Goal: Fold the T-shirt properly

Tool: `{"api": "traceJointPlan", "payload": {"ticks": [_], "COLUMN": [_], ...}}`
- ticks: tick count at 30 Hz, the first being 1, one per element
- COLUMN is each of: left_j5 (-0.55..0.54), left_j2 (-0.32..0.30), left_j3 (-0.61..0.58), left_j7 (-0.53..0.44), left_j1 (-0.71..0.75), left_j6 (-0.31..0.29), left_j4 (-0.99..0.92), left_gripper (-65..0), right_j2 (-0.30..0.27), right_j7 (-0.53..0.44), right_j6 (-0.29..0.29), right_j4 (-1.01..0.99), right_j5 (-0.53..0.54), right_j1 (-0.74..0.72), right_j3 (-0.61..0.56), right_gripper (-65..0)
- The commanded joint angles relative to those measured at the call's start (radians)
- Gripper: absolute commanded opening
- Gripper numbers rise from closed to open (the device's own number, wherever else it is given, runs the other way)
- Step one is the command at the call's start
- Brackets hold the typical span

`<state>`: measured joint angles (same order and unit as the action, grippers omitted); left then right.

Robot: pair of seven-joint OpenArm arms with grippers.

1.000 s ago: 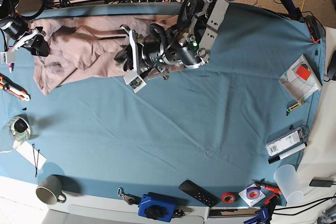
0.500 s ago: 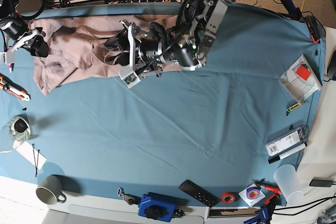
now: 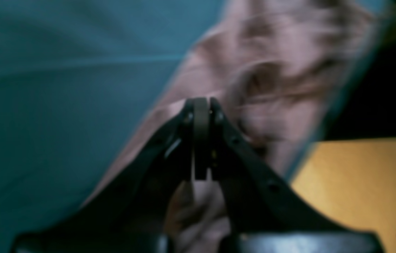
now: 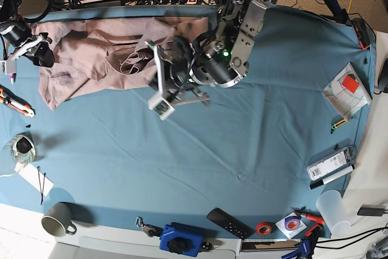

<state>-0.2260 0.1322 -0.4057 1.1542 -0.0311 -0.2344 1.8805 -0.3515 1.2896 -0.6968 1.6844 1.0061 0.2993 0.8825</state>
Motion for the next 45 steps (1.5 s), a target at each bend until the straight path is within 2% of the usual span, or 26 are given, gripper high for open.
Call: {"api": "traceJointPlan", "payload": {"ticks": [1,5,7,11,13,16,19,24,30,32,34,35,38,42,45], "left_j5": [0.046,0.225,0.250,0.243,0.187,0.047,-0.067,-0.105,-0.192,-0.223,-0.210,-0.200,-0.187,-0.231,-0.244], "left_j2": [0.025,0.025,0.023,0.017,0.017,0.017,0.018,0.021,0.021,0.024,0.025,0.025,0.025,0.025,0.025], "left_j3": [-0.003,-0.003,-0.004,-0.004,-0.005,-0.005,-0.005,-0.005,-0.005,-0.005,-0.005,-0.006,-0.011,-0.010,-0.010], "left_j7": [-0.007,0.054,0.064,0.089,0.087,0.070,-0.011,-0.117,-0.124,-0.154,-0.169,-0.170,-0.150,-0.036,0.034], "left_j1": [-0.013,0.011,0.042,0.101,0.130,0.169,0.194,0.197,0.197,0.197,0.197,0.195,0.192,0.162,0.137], "left_j6": [0.017,0.083,0.108,0.111,0.097,0.029,-0.018,-0.041,-0.056,-0.056,-0.091,-0.108,-0.098,-0.051,-0.055], "left_j4": [0.021,0.021,0.021,0.021,0.021,0.020,0.014,-0.036,-0.122,-0.142,-0.155,-0.158,-0.161,-0.131,-0.039], "left_gripper": [-65.0,-65.0,-65.0,-65.0,-65.0,-65.0,-65.0,-65.0,-65.0,-65.0,-65.0,-65.0,-65.0,-65.0,-65.0], "right_j2": [-0.025,-0.025,-0.025,-0.025,-0.025,-0.025,-0.026,-0.025,-0.026,-0.025,-0.026,-0.026,-0.027,-0.029,-0.029], "right_j7": [-0.026,-0.030,-0.037,-0.046,-0.057,-0.064,-0.064,-0.059,-0.060,-0.061,-0.060,-0.060,-0.060,-0.060,-0.061], "right_j6": [-0.001,-0.001,-0.001,-0.001,-0.001,-0.001,-0.001,-0.001,-0.001,-0.001,-0.001,-0.001,-0.001,-0.001,-0.001], "right_j4": [0.018,0.018,0.018,0.018,0.017,0.018,0.018,0.018,0.018,0.018,0.018,0.018,0.018,0.018,0.018], "right_j5": [0.018,0.017,0.018,0.018,0.017,0.018,0.017,0.018,0.027,0.056,0.087,0.093,0.093,0.093,0.093], "right_j1": [-0.003,-0.003,-0.003,-0.003,-0.003,-0.006,-0.009,-0.008,-0.008,-0.009,-0.009,-0.009,-0.012,-0.012,-0.016], "right_j3": [0.008,0.008,0.008,0.008,0.008,0.008,0.008,0.008,0.009,0.009,0.009,0.009,0.009,0.013,0.030], "right_gripper": [-46.7,-46.7,-46.7,-46.7,-46.7,-46.7,-46.7,-46.7,-46.7,-46.7,-46.7,-46.7,-46.7,-46.7,-46.7]}}
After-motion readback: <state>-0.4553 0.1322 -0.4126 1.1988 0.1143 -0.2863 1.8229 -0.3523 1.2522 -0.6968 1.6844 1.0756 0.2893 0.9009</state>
